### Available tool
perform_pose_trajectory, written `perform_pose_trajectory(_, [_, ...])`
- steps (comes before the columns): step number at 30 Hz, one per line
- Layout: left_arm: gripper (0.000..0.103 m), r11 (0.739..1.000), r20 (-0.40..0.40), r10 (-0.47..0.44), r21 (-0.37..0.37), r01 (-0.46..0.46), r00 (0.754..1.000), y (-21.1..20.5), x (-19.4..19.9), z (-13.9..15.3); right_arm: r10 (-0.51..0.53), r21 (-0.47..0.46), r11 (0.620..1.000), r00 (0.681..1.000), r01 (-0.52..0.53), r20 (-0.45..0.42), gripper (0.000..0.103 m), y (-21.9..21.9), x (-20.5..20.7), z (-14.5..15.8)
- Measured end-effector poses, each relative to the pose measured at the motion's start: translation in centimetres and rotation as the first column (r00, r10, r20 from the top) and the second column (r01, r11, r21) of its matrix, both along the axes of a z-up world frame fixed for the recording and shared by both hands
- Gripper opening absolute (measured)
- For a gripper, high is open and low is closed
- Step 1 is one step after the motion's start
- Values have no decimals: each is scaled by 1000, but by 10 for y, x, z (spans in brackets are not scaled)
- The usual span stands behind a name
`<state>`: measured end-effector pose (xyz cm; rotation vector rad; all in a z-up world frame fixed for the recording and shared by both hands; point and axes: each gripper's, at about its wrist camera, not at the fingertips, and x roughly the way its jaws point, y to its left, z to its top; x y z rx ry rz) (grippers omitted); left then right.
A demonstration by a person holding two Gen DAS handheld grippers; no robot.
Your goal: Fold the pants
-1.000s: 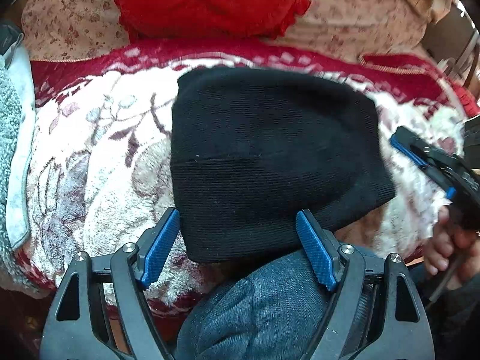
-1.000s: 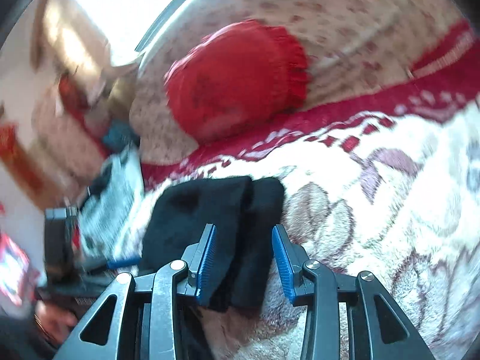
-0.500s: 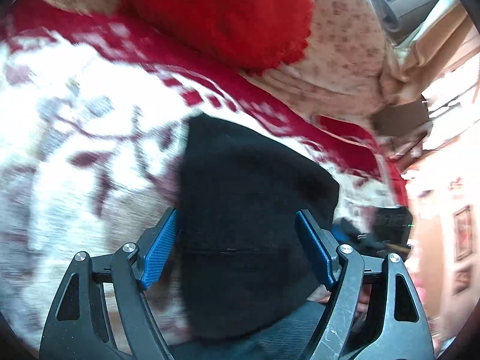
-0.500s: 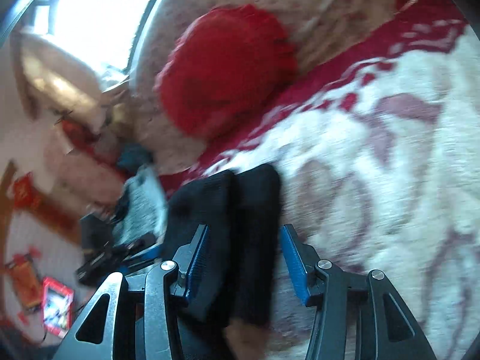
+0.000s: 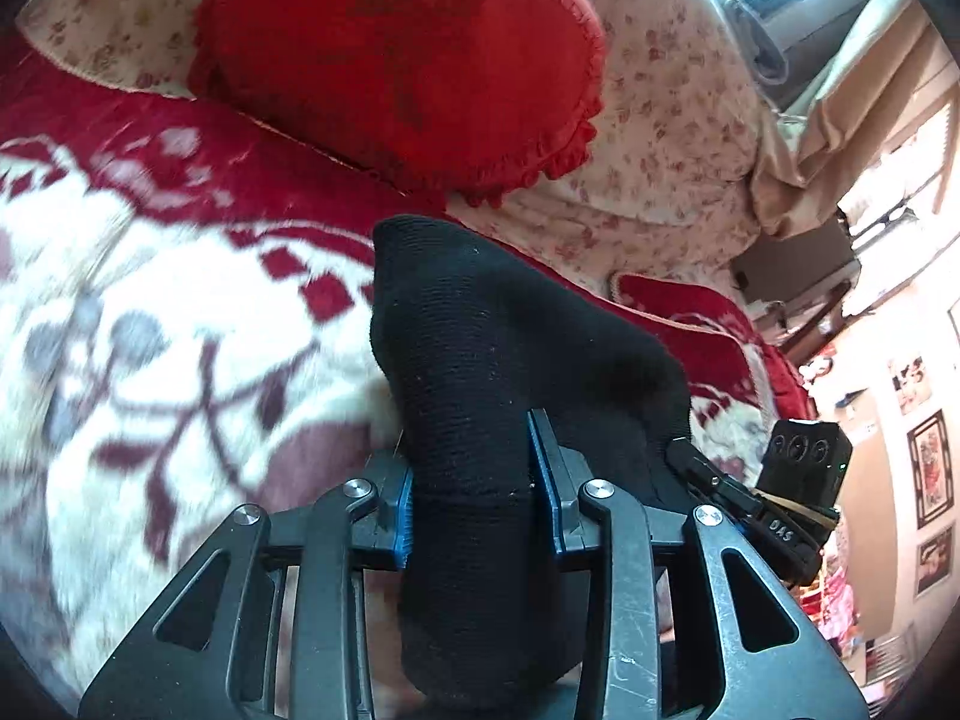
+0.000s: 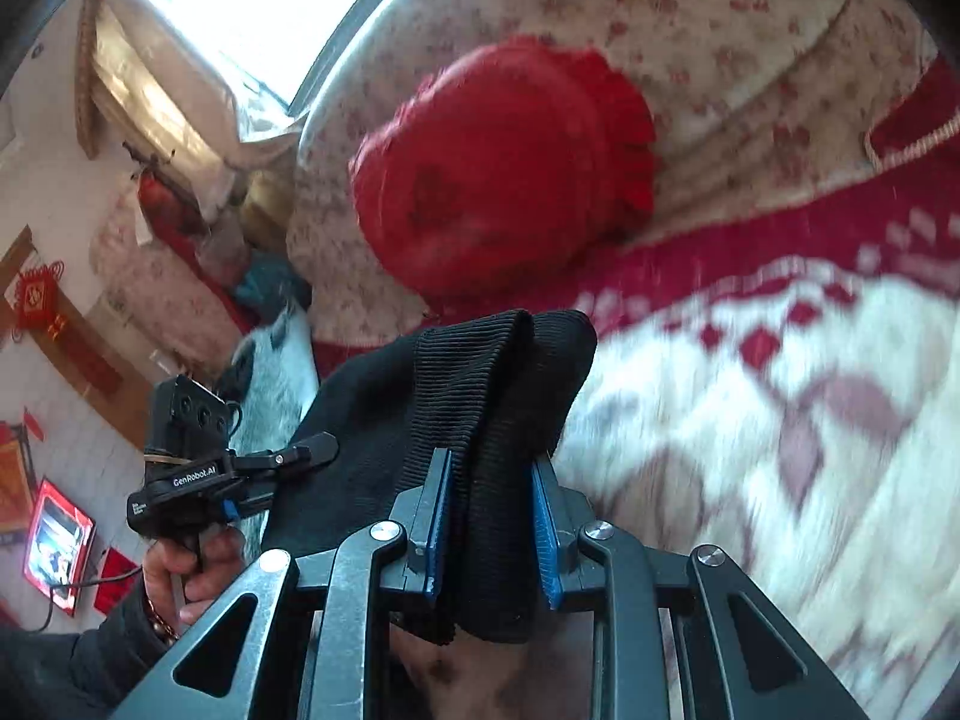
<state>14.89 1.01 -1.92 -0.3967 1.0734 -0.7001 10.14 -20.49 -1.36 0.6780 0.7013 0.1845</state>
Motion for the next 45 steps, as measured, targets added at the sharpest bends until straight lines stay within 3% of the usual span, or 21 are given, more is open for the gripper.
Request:
perform_pose_trajectory(2, [38, 998, -42, -14, 66, 17, 999, -12, 13, -16, -27, 39, 999, 998, 29, -49, 25, -16, 14, -12])
perform_pose_trajectory(3, [51, 994, -84, -20, 107, 29, 996, -21, 17, -29, -54, 40, 998, 995, 58, -81, 25, -19, 19, -20])
perform_pose_trajectory(4, [56, 995, -77, -22, 96, 30, 997, -24, 17, -30, -91, 35, 995, 989, 96, -120, 29, -22, 21, -30])
perform_pose_trajectory(6, [56, 994, -52, -27, 105, 32, 998, -24, 12, -24, -128, 102, 985, 984, 141, -125, 29, -26, 19, -43])
perform_pose_trajectory(8, [55, 993, -47, -24, 116, 29, 999, -21, 7, -21, -136, 88, 985, 985, 146, -110, 30, -23, 12, -35])
perform_pose_trajectory(11, [61, 981, 75, -9, 193, -5, 997, -8, -14, 1, -174, 15, 984, 982, 176, -71, 30, -19, -8, -15])
perform_pose_trajectory(13, [89, 967, 172, -3, 252, -41, 985, -3, -36, 14, -205, -69, 977, 978, 202, -37, 30, -13, -28, -1])
perform_pose_trajectory(14, [92, 960, 186, 0, 276, -52, 983, -2, -43, 16, -229, -174, 960, 973, 221, -29, 32, -6, -42, 9])
perform_pose_trajectory(16, [93, 915, 182, -9, 399, -66, 983, -6, -63, 9, -282, -345, 904, 958, 251, -42, 38, 8, -56, 15])
perform_pose_trajectory(17, [93, 901, 189, -3, 426, -79, 982, -7, -69, 9, -336, -468, 842, 940, 269, -64, 41, 18, -63, 14])
perform_pose_trajectory(18, [93, 886, 215, 16, 450, -114, 976, -6, -81, 8, -398, -597, 756, 913, 270, -91, 41, 25, -68, 10])
perform_pose_trajectory(20, [93, 876, 227, 20, 466, -127, 974, -5, -94, 4, -463, -701, 657, 883, 277, -85, 41, 25, -74, 3])
perform_pose_trajectory(21, [93, 865, 221, 15, 486, -123, 975, -8, -101, 2, -470, -708, 647, 879, 284, -77, 41, 21, -74, 1])
perform_pose_trajectory(23, [93, 850, 224, 18, 510, -133, 974, -11, -110, 2, -503, -704, 639, 861, 310, -77, 41, 6, -79, -4])
perform_pose_trajectory(25, [93, 838, 245, 26, 523, -155, 969, -11, -119, 5, -524, -649, 678, 846, 346, -96, 41, -5, -80, -9])
perform_pose_trajectory(27, [93, 846, 247, 30, 511, -156, 969, -14, -127, 9, -529, -616, 698, 842, 364, -103, 41, -7, -77, -8])
perform_pose_trajectory(31, [97, 847, 241, -8, 517, -121, 971, -25, -134, 11, -515, -684, 631, 857, 366, -16, 41, 0, -76, 0])
perform_pose_trajectory(33, [99, 845, 248, -14, 521, -121, 969, -29, -136, 11, -535, -690, 614, 845, 383, -7, 41, -6, -73, -1])
perform_pose_trajectory(36, [102, 836, 255, -10, 532, -132, 967, -33, -137, 11, -558, -677, 622, 829, 393, -31, 41, -21, -69, -12])
perform_pose_trajectory(38, [102, 828, 258, 3, 541, -147, 966, -33, -137, 9, -563, -634, 664, 823, 397, -75, 46, -34, -63, -27])
perform_pose_trajectory(45, [102, 805, 265, 15, 569, -168, 964, -35, -138, 6, -548, -648, 659, 834, 380, -68, 54, -33, -55, -32])
